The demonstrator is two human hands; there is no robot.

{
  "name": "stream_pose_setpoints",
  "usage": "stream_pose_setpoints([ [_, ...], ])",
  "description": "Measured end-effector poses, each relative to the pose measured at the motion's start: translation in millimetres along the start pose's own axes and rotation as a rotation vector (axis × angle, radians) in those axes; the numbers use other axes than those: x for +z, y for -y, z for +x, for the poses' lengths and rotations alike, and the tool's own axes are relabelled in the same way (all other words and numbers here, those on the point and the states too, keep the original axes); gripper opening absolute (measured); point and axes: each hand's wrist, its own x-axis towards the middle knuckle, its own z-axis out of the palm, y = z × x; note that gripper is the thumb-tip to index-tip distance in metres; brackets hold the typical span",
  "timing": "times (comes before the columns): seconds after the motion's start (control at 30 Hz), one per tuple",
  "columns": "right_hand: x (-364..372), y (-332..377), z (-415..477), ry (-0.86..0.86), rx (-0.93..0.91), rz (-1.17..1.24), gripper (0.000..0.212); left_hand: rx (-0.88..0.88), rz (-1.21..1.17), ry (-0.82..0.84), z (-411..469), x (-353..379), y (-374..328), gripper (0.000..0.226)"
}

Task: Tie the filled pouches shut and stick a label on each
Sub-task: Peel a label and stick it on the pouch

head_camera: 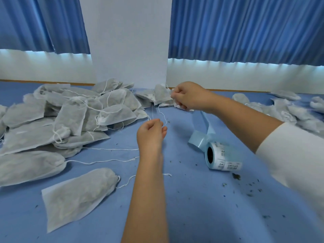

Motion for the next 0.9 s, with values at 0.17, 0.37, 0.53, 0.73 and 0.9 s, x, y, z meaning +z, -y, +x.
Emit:
stream_pose_setpoints([
  [0.17, -27, 1, -33, 0.167, 0.012, 0.108, 0.011, 0.227, 0.405, 0.064, 0, -3, 7, 0.047],
  [0.37, -46, 3, -61, 0.302, 0.028, 0.424, 0.015, 0.522, 0.988, 0.24, -10, 8, 15, 0.038],
  [0.53, -59, 4, -68, 0.082, 0.062, 1.003, 0.018, 0.47, 0.96, 0.3, -18, 8, 13, 0.02],
  [0.73, -63, -24, -80, -0.266, 0.021, 0.551, 0.007, 0.606, 0.751, 0.347, -31, 7, -3, 0.024],
  [0.9, -47, -37, -106, 0.034, -0.157, -0.044, 0.016, 0.613, 0.55, 0.383, -34, 7, -9, 0.022],
])
